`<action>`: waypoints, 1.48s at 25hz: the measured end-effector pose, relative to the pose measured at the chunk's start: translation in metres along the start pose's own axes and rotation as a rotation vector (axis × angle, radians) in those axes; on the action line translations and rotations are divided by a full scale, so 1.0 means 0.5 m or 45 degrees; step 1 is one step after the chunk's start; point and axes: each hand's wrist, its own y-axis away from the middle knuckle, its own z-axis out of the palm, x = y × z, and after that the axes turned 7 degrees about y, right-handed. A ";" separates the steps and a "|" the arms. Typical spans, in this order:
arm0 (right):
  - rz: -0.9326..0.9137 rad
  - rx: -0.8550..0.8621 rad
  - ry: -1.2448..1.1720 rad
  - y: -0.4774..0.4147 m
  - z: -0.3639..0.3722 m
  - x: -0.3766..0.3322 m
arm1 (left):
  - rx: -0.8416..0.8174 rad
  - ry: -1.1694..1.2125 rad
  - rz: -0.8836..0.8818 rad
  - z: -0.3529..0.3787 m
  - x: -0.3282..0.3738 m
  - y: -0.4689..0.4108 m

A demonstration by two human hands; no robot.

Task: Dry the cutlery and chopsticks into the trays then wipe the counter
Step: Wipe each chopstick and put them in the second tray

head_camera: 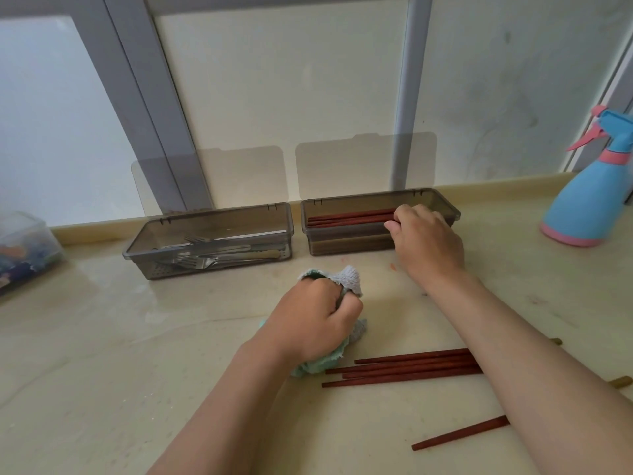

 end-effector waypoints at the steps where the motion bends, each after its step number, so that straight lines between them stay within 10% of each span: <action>1: -0.005 -0.024 0.003 0.000 -0.002 -0.001 | 0.000 0.004 -0.002 0.000 -0.001 0.000; 8: -0.150 -0.246 -0.134 0.008 -0.052 0.029 | 0.055 0.050 -0.025 -0.010 -0.003 -0.004; 15: -0.623 -1.305 -0.411 0.081 -0.133 0.004 | 0.237 0.135 -0.035 -0.027 -0.003 -0.006; 28: -0.697 -1.107 0.014 0.125 -0.128 -0.053 | 0.324 0.273 -0.122 -0.022 -0.002 0.004; 37: -0.523 -0.338 -0.772 0.106 -0.108 -0.037 | 0.356 0.736 -0.110 -0.023 0.024 0.003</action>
